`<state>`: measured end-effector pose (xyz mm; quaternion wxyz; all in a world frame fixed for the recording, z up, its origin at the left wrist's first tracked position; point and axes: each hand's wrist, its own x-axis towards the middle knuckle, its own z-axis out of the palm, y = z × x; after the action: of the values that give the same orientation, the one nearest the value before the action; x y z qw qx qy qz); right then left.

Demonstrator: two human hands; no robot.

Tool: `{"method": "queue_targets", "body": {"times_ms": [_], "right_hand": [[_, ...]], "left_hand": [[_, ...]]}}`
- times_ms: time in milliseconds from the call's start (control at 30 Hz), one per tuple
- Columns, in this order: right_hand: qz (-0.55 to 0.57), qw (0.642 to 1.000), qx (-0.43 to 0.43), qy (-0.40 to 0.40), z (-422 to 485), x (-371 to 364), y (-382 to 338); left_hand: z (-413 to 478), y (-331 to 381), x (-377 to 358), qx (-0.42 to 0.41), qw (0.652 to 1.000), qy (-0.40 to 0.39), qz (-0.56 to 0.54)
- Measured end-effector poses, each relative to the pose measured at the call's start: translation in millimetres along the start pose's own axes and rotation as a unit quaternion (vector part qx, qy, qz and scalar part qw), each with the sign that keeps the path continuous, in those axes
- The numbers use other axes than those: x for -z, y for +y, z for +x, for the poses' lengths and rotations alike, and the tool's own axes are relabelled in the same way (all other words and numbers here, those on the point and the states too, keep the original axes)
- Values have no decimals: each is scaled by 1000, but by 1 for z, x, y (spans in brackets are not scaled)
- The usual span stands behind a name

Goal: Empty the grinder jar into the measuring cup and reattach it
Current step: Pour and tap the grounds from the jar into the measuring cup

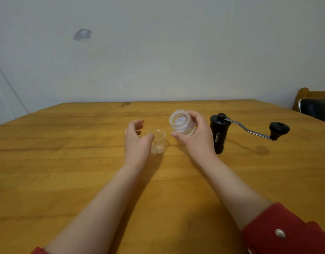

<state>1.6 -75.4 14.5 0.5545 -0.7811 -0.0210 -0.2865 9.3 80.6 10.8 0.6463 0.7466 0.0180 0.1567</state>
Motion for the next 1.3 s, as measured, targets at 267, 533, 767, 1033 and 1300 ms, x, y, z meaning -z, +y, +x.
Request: {"method": "queue_targets", "body": {"times_ms": [267, 533, 767, 1033, 1300], "right_hand": [[-63, 997, 43, -1, 8, 3, 20], [-106, 991, 80, -13, 8, 4, 26], [-124, 986, 108, -18, 7, 5, 22], [-134, 978, 158, 2, 6, 7, 19], [-153, 973, 174, 2, 6, 8, 20]], "left_hand": [[8, -8, -7, 90, 989, -112, 42], [7, -15, -9, 70, 982, -134, 112], [5, -16, -10, 48, 989, -98, 102], [-2, -15, -18, 3, 986, -126, 107], [-3, -17, -21, -11, 985, -141, 98]]}}
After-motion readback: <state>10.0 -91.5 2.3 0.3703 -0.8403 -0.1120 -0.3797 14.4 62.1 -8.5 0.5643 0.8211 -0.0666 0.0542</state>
